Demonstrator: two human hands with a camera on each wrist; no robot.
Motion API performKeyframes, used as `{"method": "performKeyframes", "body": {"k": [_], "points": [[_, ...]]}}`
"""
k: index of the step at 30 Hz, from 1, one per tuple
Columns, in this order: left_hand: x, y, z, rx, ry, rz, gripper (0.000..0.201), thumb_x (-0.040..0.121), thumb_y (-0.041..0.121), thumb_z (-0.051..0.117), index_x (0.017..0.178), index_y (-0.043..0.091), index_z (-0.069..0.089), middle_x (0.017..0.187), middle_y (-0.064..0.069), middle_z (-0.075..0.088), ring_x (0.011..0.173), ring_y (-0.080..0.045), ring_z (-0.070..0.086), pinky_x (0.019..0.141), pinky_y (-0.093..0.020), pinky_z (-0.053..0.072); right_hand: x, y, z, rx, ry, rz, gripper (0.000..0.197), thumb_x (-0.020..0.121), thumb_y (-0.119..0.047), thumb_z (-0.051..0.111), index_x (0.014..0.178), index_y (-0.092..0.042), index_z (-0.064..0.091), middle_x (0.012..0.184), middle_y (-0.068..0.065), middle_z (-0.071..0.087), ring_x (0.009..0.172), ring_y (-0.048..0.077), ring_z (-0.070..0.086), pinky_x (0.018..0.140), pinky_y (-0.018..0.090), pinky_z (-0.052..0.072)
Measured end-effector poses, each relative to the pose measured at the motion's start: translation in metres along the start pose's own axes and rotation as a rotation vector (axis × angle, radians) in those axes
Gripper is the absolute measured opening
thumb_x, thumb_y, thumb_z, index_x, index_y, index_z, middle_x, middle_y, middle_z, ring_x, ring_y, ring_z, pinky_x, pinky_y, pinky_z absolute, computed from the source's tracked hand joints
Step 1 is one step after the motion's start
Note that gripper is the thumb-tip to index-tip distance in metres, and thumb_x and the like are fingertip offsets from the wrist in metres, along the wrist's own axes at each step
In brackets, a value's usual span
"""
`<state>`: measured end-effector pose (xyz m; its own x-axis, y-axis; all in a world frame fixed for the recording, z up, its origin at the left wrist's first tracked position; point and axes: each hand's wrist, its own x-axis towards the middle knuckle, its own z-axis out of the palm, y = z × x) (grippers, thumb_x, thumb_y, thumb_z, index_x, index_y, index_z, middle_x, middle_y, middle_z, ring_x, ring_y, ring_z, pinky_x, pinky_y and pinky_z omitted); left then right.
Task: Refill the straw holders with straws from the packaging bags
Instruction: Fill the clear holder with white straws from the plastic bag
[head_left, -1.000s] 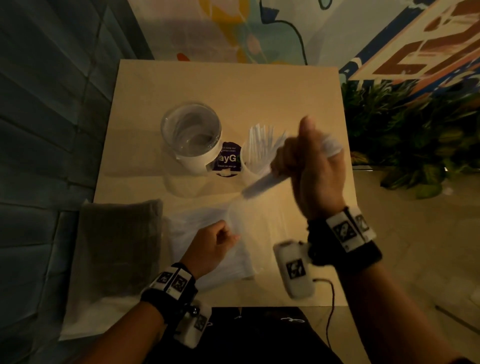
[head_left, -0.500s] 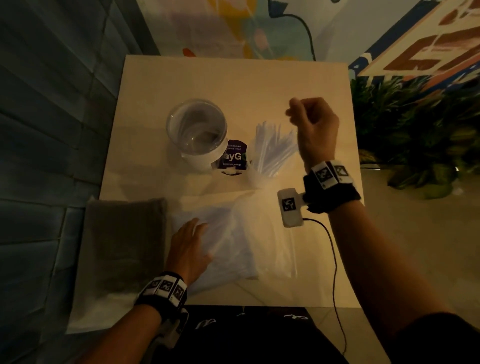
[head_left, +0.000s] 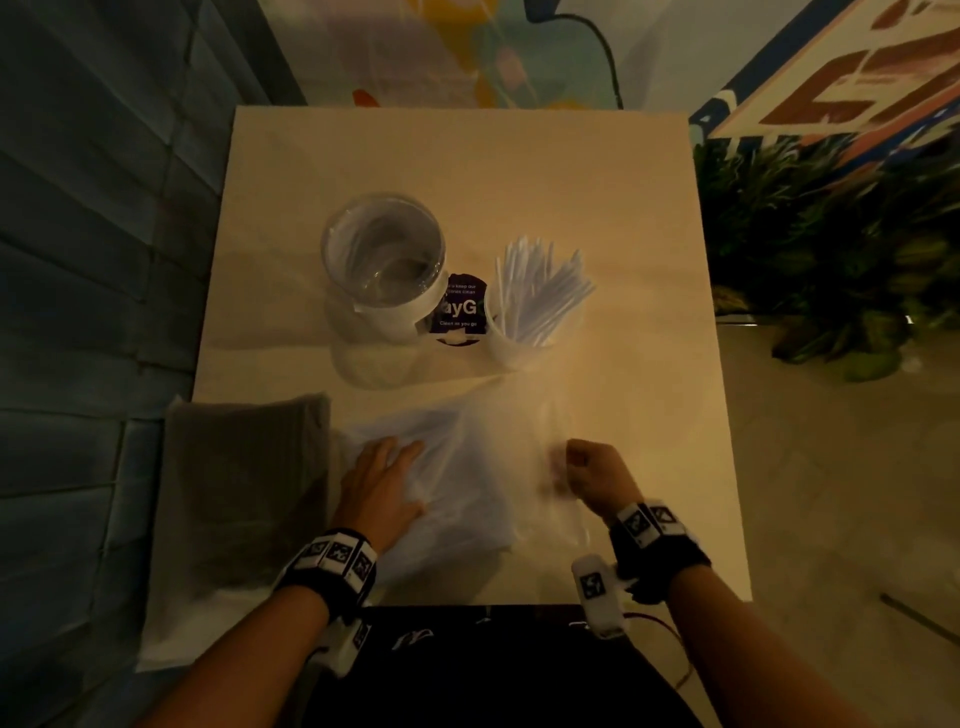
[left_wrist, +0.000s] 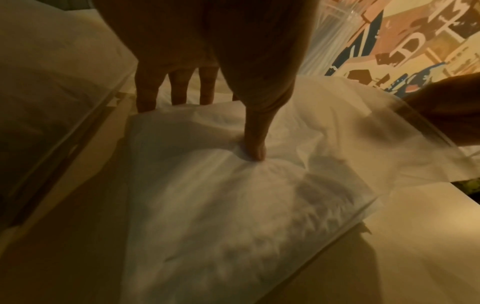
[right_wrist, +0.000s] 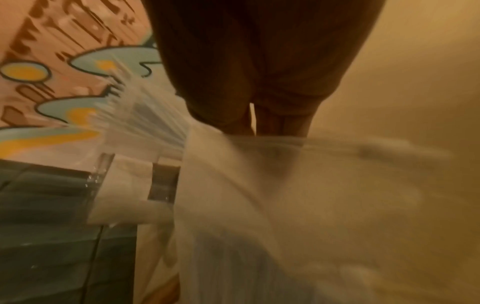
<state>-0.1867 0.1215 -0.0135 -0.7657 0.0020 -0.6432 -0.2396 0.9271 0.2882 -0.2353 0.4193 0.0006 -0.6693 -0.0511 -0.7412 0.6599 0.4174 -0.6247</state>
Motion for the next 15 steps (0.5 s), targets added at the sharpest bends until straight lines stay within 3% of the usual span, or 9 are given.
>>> {"method": "performKeyframes", "body": {"k": [1, 3, 6, 8, 11, 15], "points": [[0.0, 0.001, -0.001, -0.006, -0.004, 0.002, 0.088, 0.08, 0.043, 0.075, 0.15, 0.039, 0.022, 0.16, 0.0, 0.016, 0.148, -0.026, 0.013, 0.118, -0.049, 0.023, 0.001, -0.002, 0.007, 0.046, -0.05, 0.0, 0.004, 0.085, -0.005, 0.073, 0.089, -0.004, 0.072, 0.077, 0.015, 0.074, 0.074, 0.035, 0.072, 0.074, 0.053, 0.06], [0.001, 0.001, -0.001, -0.002, -0.008, 0.008, 0.088, 0.079, 0.044, 0.075, 0.149, 0.043, 0.022, 0.159, 0.001, 0.017, 0.148, -0.026, 0.015, 0.116, -0.051, 0.026, 0.006, -0.009, 0.02, 0.087, -0.127, 0.022, 0.025, 0.081, -0.012, 0.079, 0.103, -0.005, 0.07, 0.089, 0.022, 0.074, 0.081, 0.038, 0.072, 0.074, 0.052, 0.06], [0.002, 0.001, -0.003, 0.008, -0.01, 0.018, 0.084, 0.078, 0.045, 0.074, 0.147, 0.045, 0.025, 0.156, 0.003, 0.021, 0.144, -0.026, 0.022, 0.112, -0.051, 0.033, 0.02, -0.016, 0.042, -0.135, -0.184, 0.004, 0.039, 0.078, -0.033, 0.081, 0.11, -0.015, 0.067, 0.097, 0.013, 0.074, 0.085, 0.029, 0.072, 0.071, 0.039, 0.061], [0.002, 0.002, -0.007, 0.014, 0.007, 0.023, 0.08, 0.077, 0.044, 0.073, 0.145, 0.043, 0.031, 0.152, 0.003, 0.028, 0.138, -0.027, 0.031, 0.108, -0.049, 0.037, 0.029, -0.018, 0.055, -0.337, -0.186, -0.01, 0.037, 0.082, -0.029, 0.071, 0.115, -0.012, 0.065, 0.109, 0.013, 0.07, 0.093, 0.029, 0.069, 0.074, 0.038, 0.059], [0.0, 0.002, -0.009, -0.005, 0.018, 0.017, 0.075, 0.077, 0.043, 0.071, 0.143, 0.04, 0.036, 0.147, 0.003, 0.033, 0.133, -0.028, 0.037, 0.106, -0.047, 0.04, 0.032, -0.022, 0.062, -0.45, -0.124, 0.019, 0.035, 0.087, -0.012, 0.064, 0.122, -0.006, 0.062, 0.119, 0.014, 0.065, 0.108, 0.032, 0.064, 0.073, 0.029, 0.047], [-0.005, 0.002, -0.006, -0.013, 0.043, 0.015, 0.074, 0.079, 0.041, 0.072, 0.143, 0.032, 0.037, 0.144, 0.003, 0.036, 0.133, -0.028, 0.037, 0.106, -0.045, 0.038, 0.029, -0.015, 0.06, -0.458, -0.115, -0.051, 0.028, 0.092, -0.016, 0.061, 0.118, -0.005, 0.067, 0.121, 0.016, 0.065, 0.11, 0.034, 0.062, 0.083, 0.036, 0.049]]}}
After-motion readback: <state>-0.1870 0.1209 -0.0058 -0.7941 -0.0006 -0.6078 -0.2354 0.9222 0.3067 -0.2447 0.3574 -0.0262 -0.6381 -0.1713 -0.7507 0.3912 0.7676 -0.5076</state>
